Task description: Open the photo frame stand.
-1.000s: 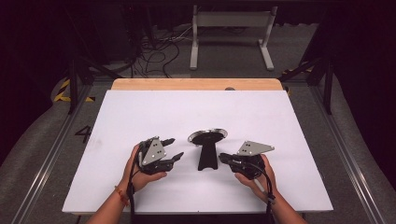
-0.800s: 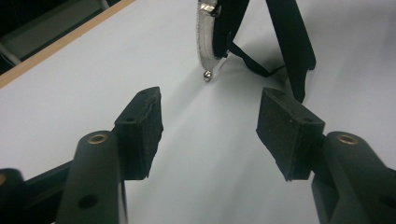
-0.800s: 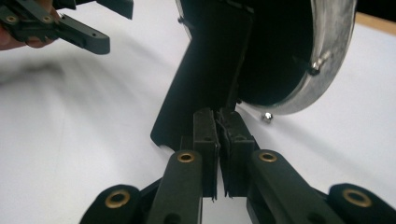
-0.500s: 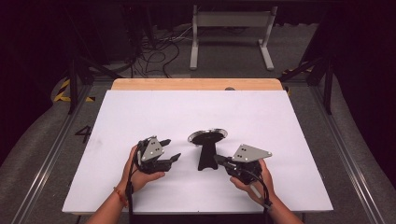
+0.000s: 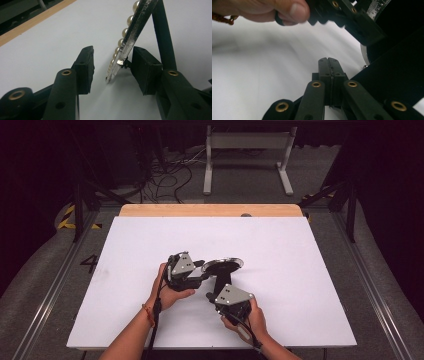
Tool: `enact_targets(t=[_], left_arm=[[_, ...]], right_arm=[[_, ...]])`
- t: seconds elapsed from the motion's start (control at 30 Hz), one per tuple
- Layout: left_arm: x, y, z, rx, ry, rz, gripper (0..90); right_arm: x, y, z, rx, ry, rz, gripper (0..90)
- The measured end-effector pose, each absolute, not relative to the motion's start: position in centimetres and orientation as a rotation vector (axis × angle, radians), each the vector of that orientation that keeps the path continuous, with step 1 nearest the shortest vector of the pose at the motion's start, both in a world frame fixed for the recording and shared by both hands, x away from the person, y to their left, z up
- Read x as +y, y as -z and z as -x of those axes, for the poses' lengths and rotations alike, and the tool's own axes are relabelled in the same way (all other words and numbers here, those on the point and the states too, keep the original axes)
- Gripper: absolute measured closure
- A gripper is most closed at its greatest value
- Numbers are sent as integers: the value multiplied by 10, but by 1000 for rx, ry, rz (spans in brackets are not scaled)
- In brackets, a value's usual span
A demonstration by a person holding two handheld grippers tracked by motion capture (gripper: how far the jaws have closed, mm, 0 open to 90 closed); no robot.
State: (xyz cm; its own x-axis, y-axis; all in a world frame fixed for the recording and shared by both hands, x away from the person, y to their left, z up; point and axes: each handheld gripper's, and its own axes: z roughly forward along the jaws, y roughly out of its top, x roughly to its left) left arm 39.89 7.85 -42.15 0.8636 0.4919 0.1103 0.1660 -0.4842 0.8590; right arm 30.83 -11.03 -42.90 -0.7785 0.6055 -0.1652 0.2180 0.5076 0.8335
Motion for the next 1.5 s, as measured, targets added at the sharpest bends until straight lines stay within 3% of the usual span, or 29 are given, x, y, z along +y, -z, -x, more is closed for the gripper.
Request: enact_targets(t=[0.17,0.53,0.93,1.07,1.2,1.33,1.5], left_arm=[[73,426,-402,427,-414,-2088,691],[64,426,-387,382,-548,-2153,762],[62,426,-384,394,-561,-2158,766],[63,431,-385,439,-524,-2086,755],[63,436,-388,462,-516,-2105,691],[67,443,-395,484,-451,-2082,713],[65,443,-394,458,-470,-2099,763]], right_arm=[[-100,436,-309,2309,-1151,-668,900],[-96,452,-316,2276,-1031,-783,900],[-110,455,-319,2290,-1028,-801,900],[-111,455,-318,2285,-1015,-801,900],[-112,454,-318,2294,-1013,-804,900],[-114,455,-319,2296,-1035,-823,900],[-114,456,-321,2298,-1049,-834,900]])
